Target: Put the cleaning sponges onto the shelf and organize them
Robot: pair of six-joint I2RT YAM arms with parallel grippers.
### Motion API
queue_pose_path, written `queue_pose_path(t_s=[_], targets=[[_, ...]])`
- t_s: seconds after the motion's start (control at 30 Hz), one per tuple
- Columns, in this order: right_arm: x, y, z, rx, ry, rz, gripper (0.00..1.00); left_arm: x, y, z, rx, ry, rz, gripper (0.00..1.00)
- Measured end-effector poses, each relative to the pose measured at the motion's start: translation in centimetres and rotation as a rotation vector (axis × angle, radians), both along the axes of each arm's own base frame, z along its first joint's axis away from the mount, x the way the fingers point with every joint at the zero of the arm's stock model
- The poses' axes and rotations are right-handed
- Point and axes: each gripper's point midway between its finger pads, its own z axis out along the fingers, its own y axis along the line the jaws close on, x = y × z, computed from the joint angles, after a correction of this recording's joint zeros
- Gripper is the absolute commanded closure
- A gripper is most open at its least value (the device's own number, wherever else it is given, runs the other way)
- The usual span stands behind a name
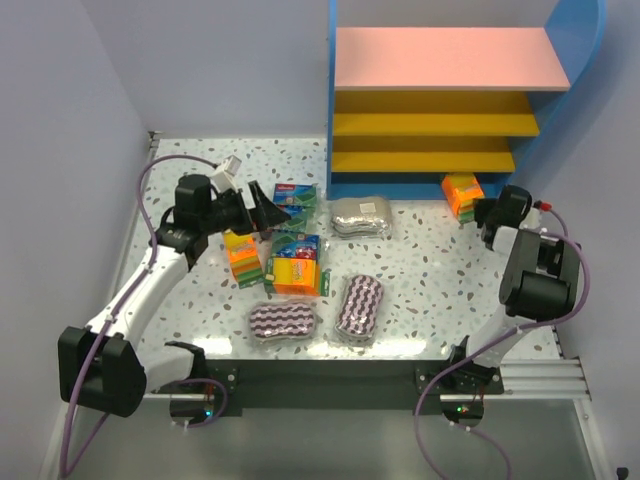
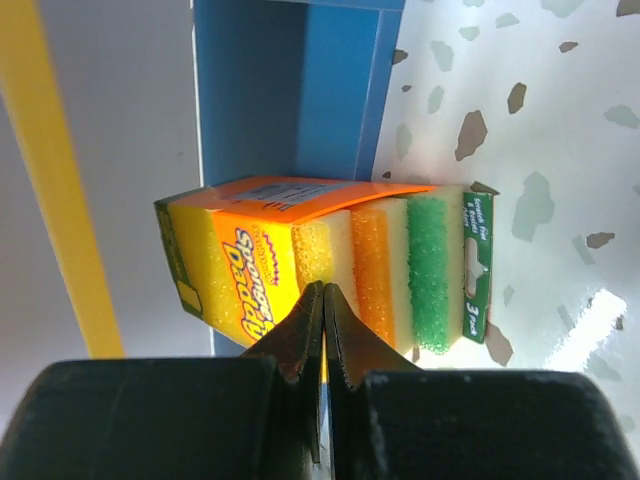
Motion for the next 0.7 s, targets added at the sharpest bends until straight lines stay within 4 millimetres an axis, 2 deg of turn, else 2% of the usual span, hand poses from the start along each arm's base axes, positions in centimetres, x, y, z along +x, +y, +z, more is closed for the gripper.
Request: queue_pose_path(t_s=[0.07, 0.23, 0.43, 0.6, 0.7], targets=[[0.5, -0.2, -0.5, 0.025, -0.016, -0.023, 1.0, -0.1, 0.0, -0.3, 0.003, 0.007, 0.002, 0.0], [1.7, -0.5, -0.1, 0.087, -0.088, -0.072, 1.0, -0.4, 0.2, -1.1, 0.01, 0.022, 0.009, 0.0], [3.2, -1.0, 1.1, 0.136, -0.146, -0.119, 1.0, -0.6, 0.4, -1.9, 0.012, 0.045, 0.021, 0.0], [5.0, -1.7, 2.1, 0.166, -0.188, -0.151, 1.0, -0.4, 0.3, -1.7, -0.001, 0.044, 0.03, 0.0], [5.9, -1.7, 1.5, 0.188, -0.188, -0.163, 1.0, -0.3, 0.3, -1.6, -0.006, 0.043, 0.033, 0.0]])
